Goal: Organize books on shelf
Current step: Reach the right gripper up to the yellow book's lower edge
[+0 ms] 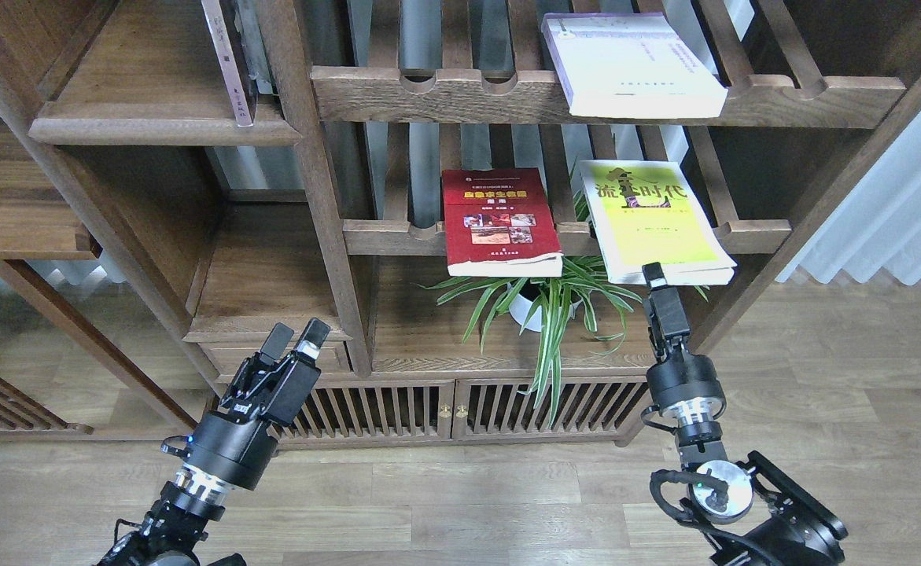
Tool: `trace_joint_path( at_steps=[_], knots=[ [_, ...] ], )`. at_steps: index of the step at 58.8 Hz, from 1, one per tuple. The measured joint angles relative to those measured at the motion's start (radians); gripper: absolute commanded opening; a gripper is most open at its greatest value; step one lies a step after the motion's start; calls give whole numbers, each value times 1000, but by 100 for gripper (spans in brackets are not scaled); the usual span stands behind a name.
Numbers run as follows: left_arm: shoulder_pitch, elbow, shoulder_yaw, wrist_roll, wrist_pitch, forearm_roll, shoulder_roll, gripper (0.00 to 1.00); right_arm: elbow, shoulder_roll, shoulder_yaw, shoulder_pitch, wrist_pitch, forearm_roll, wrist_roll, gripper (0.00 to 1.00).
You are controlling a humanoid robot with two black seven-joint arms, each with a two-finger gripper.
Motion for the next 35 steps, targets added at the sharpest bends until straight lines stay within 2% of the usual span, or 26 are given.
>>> trace_joint_path(
  at_steps=[23, 35],
  knots=[
    [0, 0, -4, -2, 0, -1, 0, 100, -3, 8, 1, 20, -11, 2, 0, 99],
    [0, 0, -4, -1, 0, -5, 0, 100, -40, 14, 0, 26, -55, 2, 0, 99]
  ],
)
